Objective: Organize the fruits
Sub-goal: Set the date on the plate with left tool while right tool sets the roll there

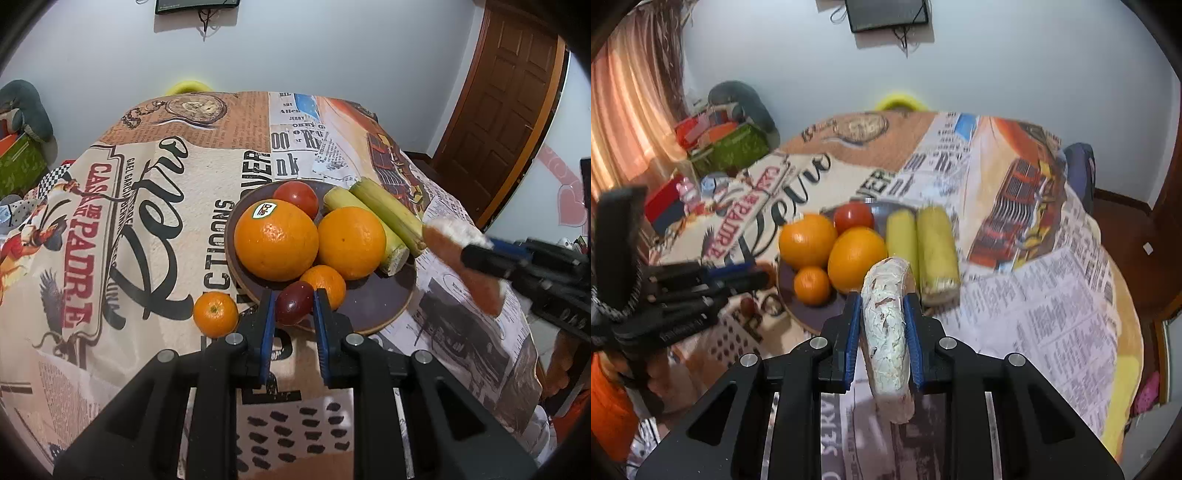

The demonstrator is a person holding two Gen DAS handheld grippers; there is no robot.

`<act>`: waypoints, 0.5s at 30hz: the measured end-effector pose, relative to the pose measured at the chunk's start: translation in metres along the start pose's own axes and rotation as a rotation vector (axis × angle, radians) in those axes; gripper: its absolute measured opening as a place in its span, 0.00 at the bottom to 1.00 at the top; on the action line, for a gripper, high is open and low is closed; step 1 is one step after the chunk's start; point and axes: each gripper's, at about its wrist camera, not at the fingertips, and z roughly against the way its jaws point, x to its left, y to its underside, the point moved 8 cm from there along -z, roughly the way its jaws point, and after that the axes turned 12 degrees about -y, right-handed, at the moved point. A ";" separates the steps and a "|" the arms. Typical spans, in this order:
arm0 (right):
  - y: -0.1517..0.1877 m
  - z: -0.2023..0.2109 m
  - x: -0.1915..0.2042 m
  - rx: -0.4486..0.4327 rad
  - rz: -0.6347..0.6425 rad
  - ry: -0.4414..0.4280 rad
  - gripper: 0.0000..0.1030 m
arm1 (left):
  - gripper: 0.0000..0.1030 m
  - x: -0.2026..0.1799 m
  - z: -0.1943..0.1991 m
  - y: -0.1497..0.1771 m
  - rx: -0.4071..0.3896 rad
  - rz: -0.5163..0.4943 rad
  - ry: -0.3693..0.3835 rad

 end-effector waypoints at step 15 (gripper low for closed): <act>-0.045 -0.043 -0.026 -0.022 -0.001 0.043 0.21 | 0.21 0.000 -0.026 -0.001 0.061 0.000 -0.021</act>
